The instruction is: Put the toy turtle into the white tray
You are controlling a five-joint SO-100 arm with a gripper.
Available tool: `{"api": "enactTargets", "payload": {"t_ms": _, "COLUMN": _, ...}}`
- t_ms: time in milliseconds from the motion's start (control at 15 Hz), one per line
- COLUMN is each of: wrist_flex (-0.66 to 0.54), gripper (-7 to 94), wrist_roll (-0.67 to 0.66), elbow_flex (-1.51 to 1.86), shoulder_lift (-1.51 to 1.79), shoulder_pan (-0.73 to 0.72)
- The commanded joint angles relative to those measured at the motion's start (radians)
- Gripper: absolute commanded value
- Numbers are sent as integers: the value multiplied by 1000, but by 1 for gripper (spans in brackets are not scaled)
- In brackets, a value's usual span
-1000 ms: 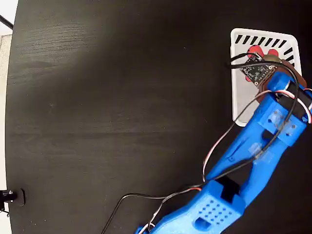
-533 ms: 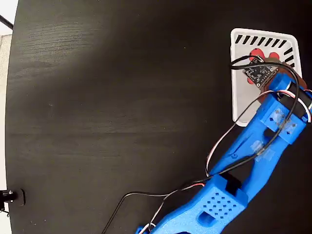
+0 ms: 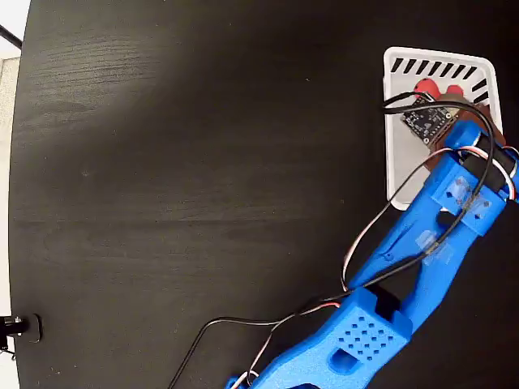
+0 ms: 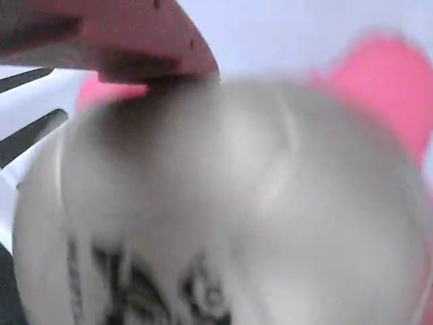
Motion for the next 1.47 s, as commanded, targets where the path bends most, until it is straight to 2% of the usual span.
{"api": "enactTargets", "payload": {"t_ms": 0, "wrist_flex": 15, "gripper": 62, "wrist_roll": 3, "elbow_flex": -58, "shoulder_lift": 55, "shoulder_pan": -2}}
{"api": "enactTargets", "payload": {"t_ms": 333, "wrist_flex": 15, "gripper": 61, "wrist_roll": 9, "elbow_flex": -51, "shoulder_lift": 60, "shoulder_pan": -6}}
{"api": "enactTargets", "payload": {"t_ms": 400, "wrist_flex": 15, "gripper": 49, "wrist_roll": 14, "elbow_flex": -48, "shoulder_lift": 66, "shoulder_pan": -11}}
{"api": "enactTargets", "payload": {"t_ms": 533, "wrist_flex": 15, "gripper": 0, "wrist_roll": 34, "elbow_flex": -25, "shoulder_lift": 106, "shoulder_pan": -23}}
{"api": "enactTargets", "payload": {"t_ms": 800, "wrist_flex": 15, "gripper": 0, "wrist_roll": 40, "elbow_flex": -5, "shoulder_lift": 229, "shoulder_pan": -89}}
{"api": "enactTargets", "payload": {"t_ms": 1000, "wrist_flex": 15, "gripper": 0, "wrist_roll": 81, "elbow_flex": 121, "shoulder_lift": 414, "shoulder_pan": -195}}
{"api": "enactTargets", "payload": {"t_ms": 1267, "wrist_flex": 11, "gripper": 0, "wrist_roll": 158, "elbow_flex": 376, "shoulder_lift": 778, "shoulder_pan": -443}}
{"api": "enactTargets", "payload": {"t_ms": 1400, "wrist_flex": -29, "gripper": 0, "wrist_roll": 199, "elbow_flex": 538, "shoulder_lift": 977, "shoulder_pan": -588}}
